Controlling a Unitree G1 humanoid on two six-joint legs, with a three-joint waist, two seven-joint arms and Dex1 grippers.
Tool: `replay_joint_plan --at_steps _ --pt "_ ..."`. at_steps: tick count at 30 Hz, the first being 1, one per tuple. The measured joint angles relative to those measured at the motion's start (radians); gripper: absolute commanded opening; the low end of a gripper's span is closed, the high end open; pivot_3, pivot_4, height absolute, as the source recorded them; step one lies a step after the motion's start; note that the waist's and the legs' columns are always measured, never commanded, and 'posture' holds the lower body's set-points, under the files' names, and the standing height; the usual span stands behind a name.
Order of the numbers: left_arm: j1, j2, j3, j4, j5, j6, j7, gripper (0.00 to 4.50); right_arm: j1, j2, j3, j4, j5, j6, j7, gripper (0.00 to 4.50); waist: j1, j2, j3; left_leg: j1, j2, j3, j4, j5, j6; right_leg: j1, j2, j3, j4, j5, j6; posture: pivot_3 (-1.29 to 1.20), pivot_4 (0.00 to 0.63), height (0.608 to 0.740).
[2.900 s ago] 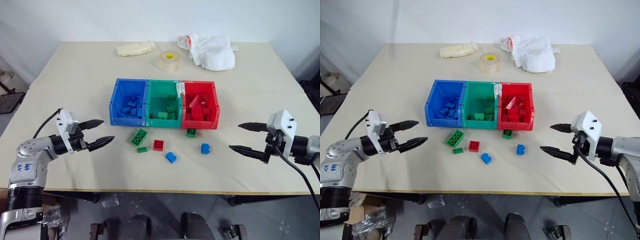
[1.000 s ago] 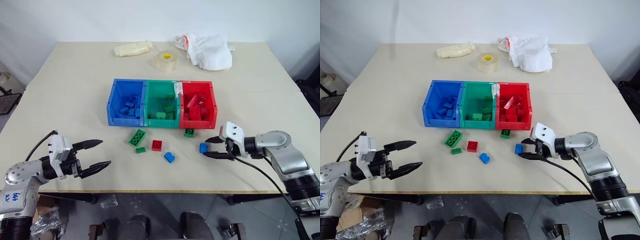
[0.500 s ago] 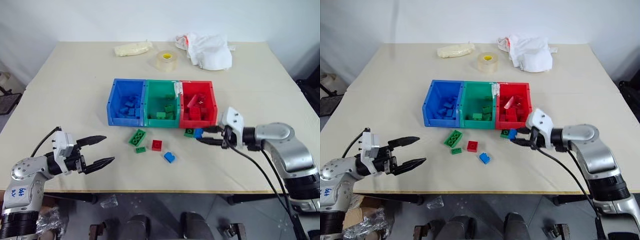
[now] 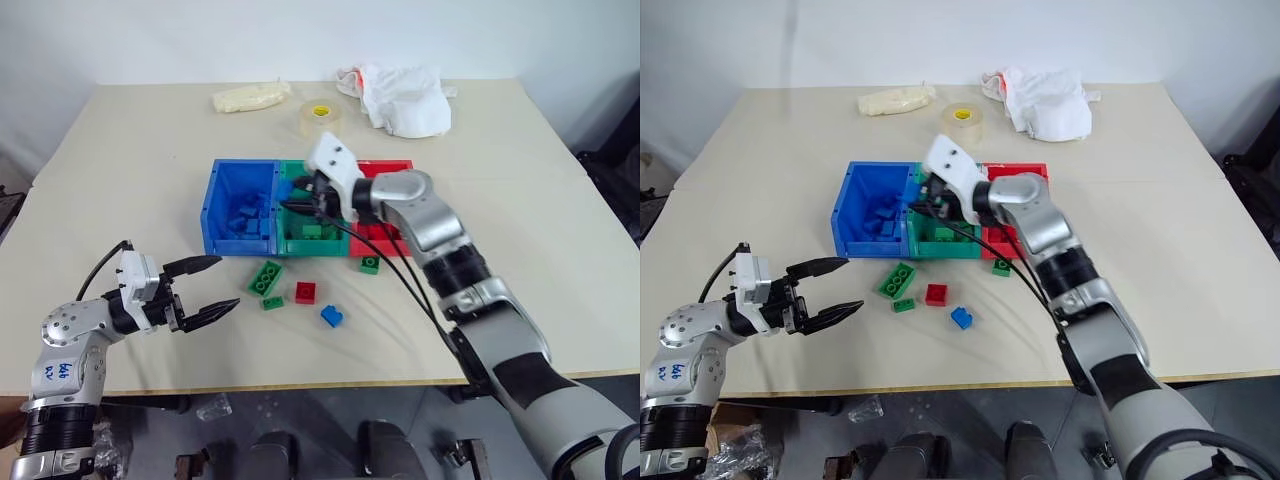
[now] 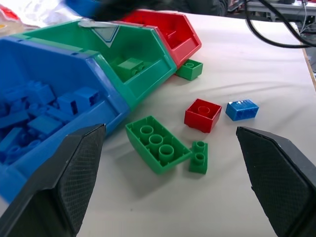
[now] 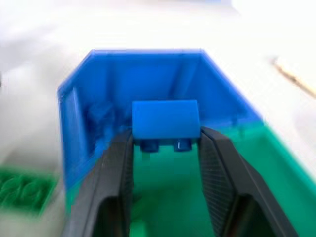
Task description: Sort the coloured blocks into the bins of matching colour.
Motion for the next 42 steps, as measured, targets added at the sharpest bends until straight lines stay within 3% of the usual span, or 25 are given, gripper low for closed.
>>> replay_joint_plan --at_steps 7,11,16,21,26,31,36,42 --pt "0.056 -0.016 -0.001 -0.047 -0.001 -0.009 0.036 4.50 -0.081 0.123 -0.048 0.284 -0.028 -0.145 -0.115 4.48 -0.018 0.001 0.000 0.000 -0.001 -0.005 0.000 0.000 0.000 -0.001 0.000 0.001 0.006 0.000 0.000 0.00 0.150 0.740" --pt "0.068 -0.016 -0.001 -0.052 -0.001 -0.012 0.045 4.50 -0.074 0.111 -0.078 0.277 -0.028 -0.182 -0.085 4.48 -0.020 0.001 0.000 0.000 -0.001 -0.005 0.000 0.000 0.000 -0.001 0.000 0.001 0.006 0.000 0.000 0.00 0.150 0.740" --pt "0.062 -0.016 -0.002 -0.048 -0.003 -0.013 0.045 4.50 0.058 0.013 -0.079 0.056 -0.002 -0.163 0.068 4.48 -0.014 0.001 0.000 0.000 -0.002 -0.007 0.001 0.000 0.000 0.001 -0.001 0.002 0.006 0.000 0.000 0.00 0.150 0.740" --pt "0.019 -0.014 -0.014 -0.028 -0.003 -0.014 0.038 4.50 0.303 -0.176 -0.091 -0.302 0.084 -0.047 0.225 4.48 0.005 0.001 0.000 0.000 -0.003 -0.008 0.002 0.000 0.000 0.001 -0.001 0.002 0.005 0.000 0.000 0.00 0.150 0.740" --pt "-0.019 -0.009 -0.023 0.035 0.000 -0.018 0.006 4.50 0.530 -0.400 -0.189 -0.615 0.203 0.098 0.314 4.48 0.022 0.001 0.001 0.000 -0.002 -0.005 0.002 0.000 0.000 0.002 -0.001 0.002 0.002 0.000 0.000 0.00 0.150 0.740" --pt "-0.041 0.001 -0.021 0.093 0.004 -0.036 -0.028 4.50 0.816 -0.621 -0.340 -0.844 0.311 0.261 0.341 4.48 0.045 0.001 0.001 -0.001 -0.001 0.000 0.002 -0.001 0.000 0.004 0.000 0.003 -0.005 0.000 0.000 0.00 0.150 0.740" --pt "-0.059 0.011 -0.019 0.132 0.005 -0.049 -0.060 4.50 1.112 -0.762 -0.528 -0.932 0.343 0.339 0.340 4.48 0.066 0.000 0.001 0.000 0.000 0.003 0.003 -0.001 0.001 0.005 -0.001 0.003 -0.005 0.000 0.000 0.00 0.150 0.740" --pt "-0.091 0.012 -0.023 0.161 0.007 -0.051 -0.077 4.50 1.165 -0.777 -0.572 -0.981 0.355 0.364 0.289 4.48 0.063 0.000 0.001 0.001 0.002 0.007 0.003 -0.001 0.001 0.004 0.000 0.004 -0.005 0.000 0.000 0.00 0.150 0.740"
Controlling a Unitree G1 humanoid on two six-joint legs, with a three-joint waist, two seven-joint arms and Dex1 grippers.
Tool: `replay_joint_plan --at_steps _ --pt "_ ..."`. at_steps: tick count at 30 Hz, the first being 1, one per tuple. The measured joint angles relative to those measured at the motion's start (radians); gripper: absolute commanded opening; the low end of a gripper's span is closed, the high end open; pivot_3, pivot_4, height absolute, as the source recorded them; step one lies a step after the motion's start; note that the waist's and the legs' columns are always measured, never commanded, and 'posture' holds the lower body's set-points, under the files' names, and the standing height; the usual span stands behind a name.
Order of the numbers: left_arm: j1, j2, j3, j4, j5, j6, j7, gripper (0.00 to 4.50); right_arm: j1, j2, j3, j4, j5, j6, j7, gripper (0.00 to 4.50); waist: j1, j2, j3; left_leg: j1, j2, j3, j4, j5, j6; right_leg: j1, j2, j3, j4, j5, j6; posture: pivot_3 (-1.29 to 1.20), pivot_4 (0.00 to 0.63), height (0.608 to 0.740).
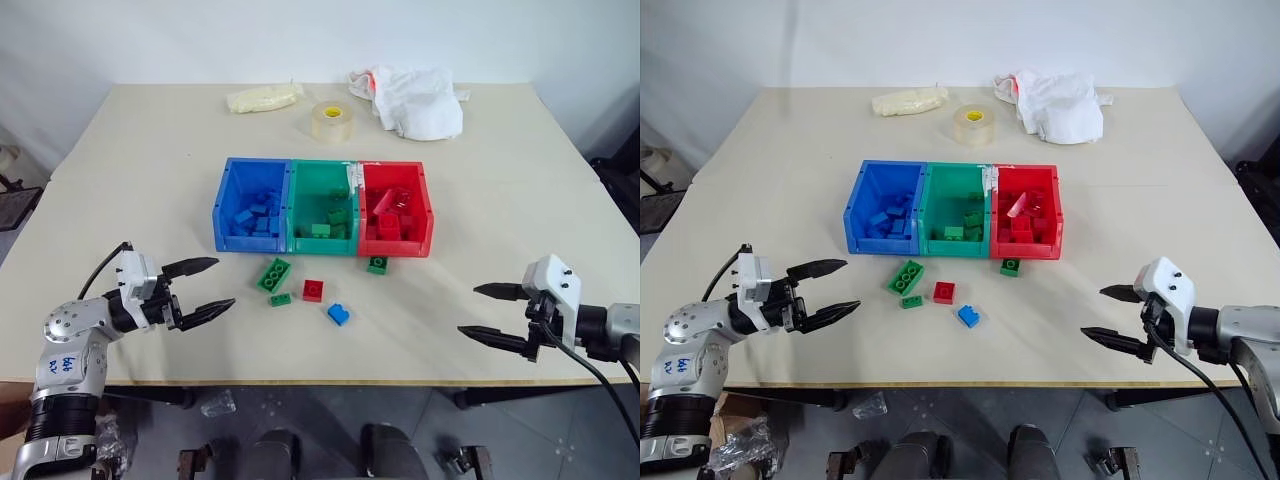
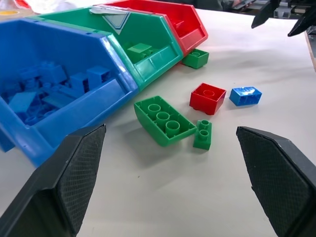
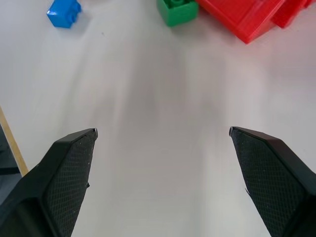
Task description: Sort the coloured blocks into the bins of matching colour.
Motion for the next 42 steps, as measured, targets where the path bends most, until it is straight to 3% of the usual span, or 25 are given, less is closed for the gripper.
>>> replay_joint_plan --at_steps 8,16,27,36,42 --pt "-0.010 0.000 -0.011 -0.001 0.007 0.002 -0.002 4.50 -0.134 0.154 0.165 0.020 -0.024 0.006 -0.152 4.48 0.002 -0.001 0.000 -0.001 -0.001 -0.002 0.000 0.000 0.000 0.000 -0.001 0.000 0.000 0.000 0.000 0.00 0.150 0.740" --pt "0.025 -0.001 -0.011 -0.055 0.004 0.022 0.001 4.50 -0.227 0.318 0.299 0.186 -0.088 -0.064 -0.247 4.48 -0.001 -0.001 0.000 -0.001 -0.001 -0.003 0.000 0.000 0.000 -0.001 0.000 0.000 0.001 0.000 0.000 0.00 0.150 0.740" --pt "0.070 0.001 -0.006 -0.125 -0.007 0.051 0.020 4.50 -0.354 0.434 0.343 0.389 -0.150 -0.214 -0.295 4.48 -0.005 -0.001 0.000 0.000 -0.001 -0.003 0.000 0.000 0.000 0.000 0.000 0.000 0.001 0.000 0.000 0.00 0.150 0.740" --pt "0.077 0.000 -0.005 -0.132 -0.010 0.057 0.032 4.50 -0.386 0.476 0.355 0.438 -0.172 -0.257 -0.304 4.48 -0.015 -0.001 0.000 0.000 0.000 -0.003 0.000 0.000 0.000 0.000 0.001 0.000 0.001 0.000 0.000 0.00 0.150 0.740" --pt "0.077 0.000 -0.006 -0.132 -0.010 0.057 0.041 4.50 -0.372 0.491 0.357 0.418 -0.163 -0.249 -0.299 2.57 -0.025 -0.001 0.000 0.000 0.000 -0.003 -0.001 0.000 0.000 -0.001 0.001 0.000 0.001 0.000 0.000 0.00 0.150 0.740"
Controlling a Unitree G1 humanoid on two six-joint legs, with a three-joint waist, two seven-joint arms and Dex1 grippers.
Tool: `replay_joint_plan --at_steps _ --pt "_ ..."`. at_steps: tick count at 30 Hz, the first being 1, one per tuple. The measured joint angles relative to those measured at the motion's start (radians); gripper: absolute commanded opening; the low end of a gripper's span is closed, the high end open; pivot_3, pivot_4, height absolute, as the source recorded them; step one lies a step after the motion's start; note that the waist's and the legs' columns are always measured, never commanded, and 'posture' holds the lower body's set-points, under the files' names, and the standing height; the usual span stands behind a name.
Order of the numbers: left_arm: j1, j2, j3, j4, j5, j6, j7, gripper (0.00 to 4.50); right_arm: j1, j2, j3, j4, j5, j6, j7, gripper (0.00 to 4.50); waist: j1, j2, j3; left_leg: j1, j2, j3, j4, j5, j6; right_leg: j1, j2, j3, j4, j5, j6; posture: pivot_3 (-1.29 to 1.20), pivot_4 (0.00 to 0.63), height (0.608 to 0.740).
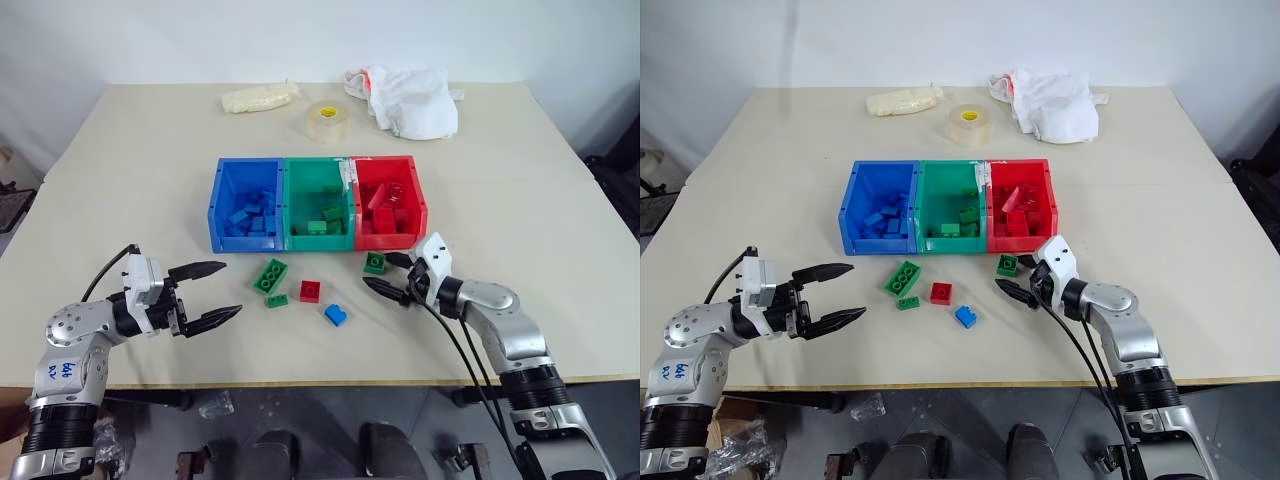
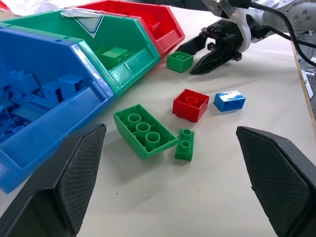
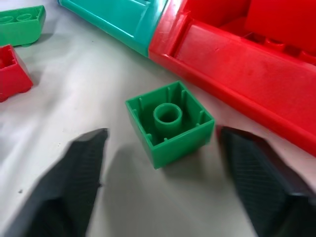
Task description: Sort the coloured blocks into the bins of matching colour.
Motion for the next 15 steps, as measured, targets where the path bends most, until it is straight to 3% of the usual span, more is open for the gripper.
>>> replay_joint_plan --at_steps 2,4,15 --pt "0.000 -0.001 0.000 0.000 0.000 0.000 0.001 4.50 0.018 0.000 0.001 -0.025 0.004 0.010 0.007 1.81 0.001 0.000 0.000 0.000 0.000 0.000 0.000 0.000 0.000 0.000 0.000 0.000 0.000 0.000 0.000 0.00 0.150 0.740" --pt "0.001 -0.001 0.000 0.000 0.000 0.000 0.001 4.50 0.033 -0.001 0.000 -0.050 0.014 0.028 0.012 1.46 0.002 0.000 0.000 0.000 0.000 0.000 0.000 0.000 0.000 0.000 0.000 0.000 0.000 0.000 0.000 0.00 0.150 0.740" --pt "0.001 -0.014 -0.002 0.004 0.000 -0.002 0.001 4.50 0.116 -0.105 -0.063 -0.264 0.090 0.130 0.018 1.46 0.003 0.000 0.000 0.000 -0.001 0.000 0.000 0.000 0.000 0.000 -0.001 0.000 0.000 0.000 0.000 0.00 0.150 0.740"
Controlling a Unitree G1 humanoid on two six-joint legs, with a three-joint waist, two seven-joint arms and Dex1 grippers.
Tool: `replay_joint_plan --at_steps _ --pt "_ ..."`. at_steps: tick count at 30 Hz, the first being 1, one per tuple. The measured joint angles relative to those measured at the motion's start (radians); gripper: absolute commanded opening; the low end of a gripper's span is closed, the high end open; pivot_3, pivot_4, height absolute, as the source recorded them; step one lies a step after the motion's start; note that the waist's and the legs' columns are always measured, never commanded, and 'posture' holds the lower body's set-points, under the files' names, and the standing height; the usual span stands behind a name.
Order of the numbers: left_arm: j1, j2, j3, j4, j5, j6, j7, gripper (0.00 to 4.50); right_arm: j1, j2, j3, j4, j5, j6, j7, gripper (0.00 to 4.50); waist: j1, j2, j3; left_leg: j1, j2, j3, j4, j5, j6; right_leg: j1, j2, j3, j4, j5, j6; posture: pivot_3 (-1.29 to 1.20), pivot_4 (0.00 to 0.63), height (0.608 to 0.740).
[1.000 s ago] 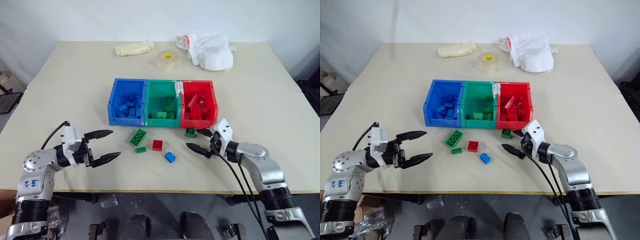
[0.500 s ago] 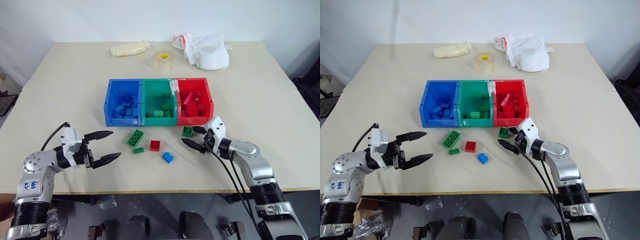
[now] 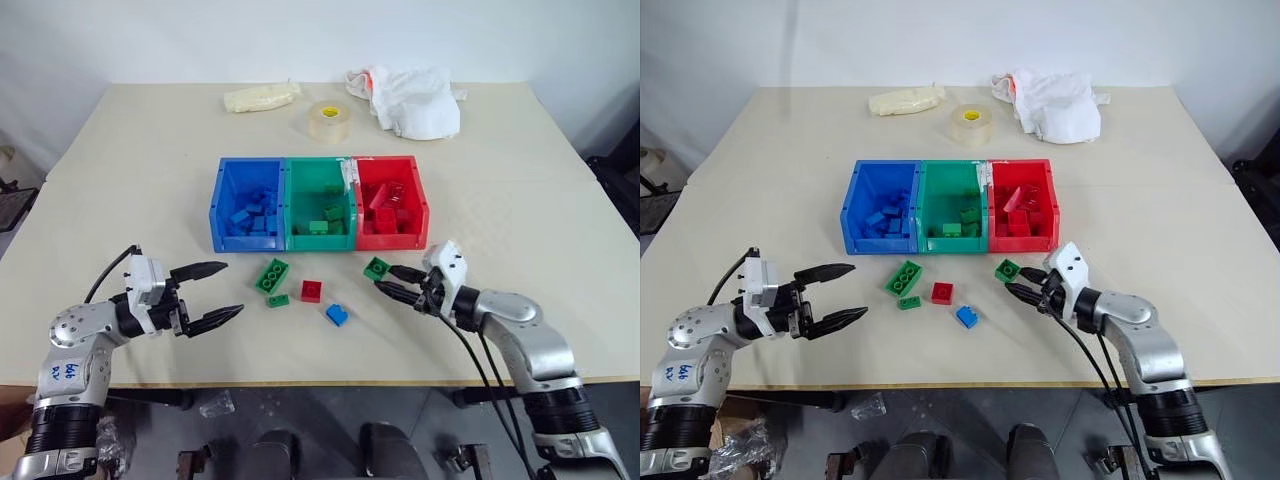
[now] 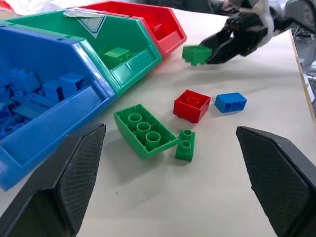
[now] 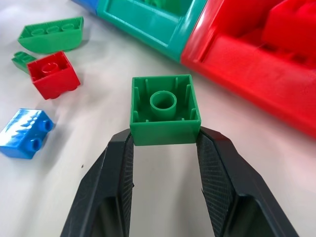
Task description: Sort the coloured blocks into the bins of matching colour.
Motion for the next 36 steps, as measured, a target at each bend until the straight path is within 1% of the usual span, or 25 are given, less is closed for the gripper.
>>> replay_joint_plan --at_steps 2,4,7,11,15,16,20,22,23,24,27,30,33,36 --pt "0.000 0.000 0.000 0.003 0.000 -0.001 -0.001 4.50 -0.012 -0.016 -0.009 -0.032 0.021 0.026 -0.001 1.46 0.000 0.000 0.000 0.000 0.000 0.000 0.000 0.000 0.000 0.000 0.000 0.000 0.000 0.000 0.000 0.00 0.150 0.740" --pt "-0.003 -0.001 -0.001 0.005 0.000 -0.002 -0.001 4.50 -0.057 -0.024 -0.018 -0.054 0.039 0.051 -0.002 1.46 0.000 0.000 0.000 0.000 0.000 0.000 0.000 0.000 0.000 0.000 0.000 0.000 0.000 0.000 0.000 0.00 0.150 0.740" --pt "-0.008 -0.004 -0.001 0.008 0.000 -0.009 -0.003 4.50 -0.184 -0.039 -0.015 -0.041 0.036 0.071 -0.004 1.46 -0.002 0.000 0.000 0.000 0.000 0.000 0.000 0.000 0.000 -0.001 0.000 0.000 0.000 0.000 0.000 0.00 0.150 0.740" --pt "-0.020 -0.006 -0.007 0.011 0.000 -0.017 -0.010 4.50 -0.400 -0.025 0.047 0.092 -0.010 0.024 0.022 1.46 -0.004 0.000 0.000 0.000 0.000 0.000 -0.001 0.000 0.000 -0.001 0.000 0.000 0.000 0.000 0.000 0.00 0.150 0.740" --pt "-0.037 -0.006 -0.013 0.031 0.002 -0.032 -0.028 4.50 -0.563 0.062 0.131 0.311 -0.075 -0.061 0.058 1.46 -0.006 0.000 0.000 0.000 0.000 0.000 -0.001 0.000 0.000 -0.001 0.000 -0.001 0.000 0.000 0.000 0.00 0.150 0.740" --pt "-0.042 -0.006 -0.016 0.044 0.002 -0.036 -0.033 4.50 -0.617 0.095 0.156 0.401 -0.107 -0.093 0.056 2.18 -0.008 0.000 0.000 0.000 0.000 0.001 0.000 0.000 0.000 -0.001 0.000 -0.001 0.000 0.000 0.000 0.00 0.150 0.740" --pt "-0.050 -0.006 -0.022 0.051 0.004 -0.049 -0.043 4.50 -0.760 0.177 0.195 0.671 -0.195 -0.222 0.025 3.39 -0.010 0.000 0.000 0.000 0.000 -0.002 -0.001 0.000 0.000 -0.002 0.000 -0.002 0.001 0.000 0.000 0.00 0.150 0.740" --pt "-0.051 -0.007 -0.023 0.051 0.004 -0.053 -0.043 4.50 -0.800 0.200 0.198 0.756 -0.218 -0.273 0.015 3.97 -0.013 0.000 0.000 -0.001 -0.001 -0.002 -0.002 0.000 0.000 -0.002 0.000 -0.002 0.001 0.000 0.000 0.00 0.150 0.740" --pt "-0.051 -0.007 -0.023 0.050 0.004 -0.054 -0.042 4.50 -0.812 0.207 0.198 0.786 -0.228 -0.298 0.016 4.33 -0.014 0.000 0.000 -0.001 -0.001 -0.002 -0.002 0.000 0.000 -0.002 0.000 -0.002 0.001 0.000 0.000 0.00 0.150 0.740" --pt "-0.051 -0.007 -0.023 0.050 0.004 -0.054 -0.042 4.50 -0.817 0.209 0.198 0.799 -0.232 -0.310 0.017 4.47 -0.015 0.000 0.000 -0.001 -0.001 -0.003 -0.002 0.000 0.000 -0.002 0.000 -0.003 0.001 0.000 0.000 0.00 0.150 0.740" --pt "-0.046 -0.008 -0.023 0.048 0.004 -0.054 -0.041 4.50 -0.816 0.208 0.196 0.806 -0.235 -0.328 0.047 4.47 -0.020 0.000 0.000 -0.001 -0.001 -0.003 -0.002 0.000 0.000 -0.002 0.000 -0.003 0.001 0.000 0.000 0.00 0.150 0.740" --pt "-0.044 -0.011 -0.024 0.045 0.004 -0.054 -0.040 4.50 -0.772 0.177 0.190 0.747 -0.230 -0.324 0.089 4.47 -0.021 0.000 0.000 -0.001 -0.001 -0.003 -0.001 0.000 0.000 -0.001 0.000 -0.003 0.002 0.000 0.000 0.00 0.150 0.740" --pt "-0.045 -0.013 -0.027 0.044 0.004 -0.053 -0.041 4.50 -0.674 0.119 0.178 0.625 -0.200 -0.293 0.156 4.47 -0.019 0.000 0.000 -0.001 -0.001 -0.003 -0.001 0.000 0.000 -0.001 0.000 -0.003 0.001 0.000 0.000 0.00 0.150 0.740" --pt "-0.051 -0.014 -0.032 0.050 0.004 -0.054 -0.043 4.50 -0.542 0.038 0.146 0.442 -0.143 -0.265 0.228 4.47 -0.011 0.000 0.000 -0.001 -0.001 -0.002 -0.001 0.000 0.000 -0.001 0.000 -0.003 0.001 0.000 0.000 0.00 0.150 0.740"
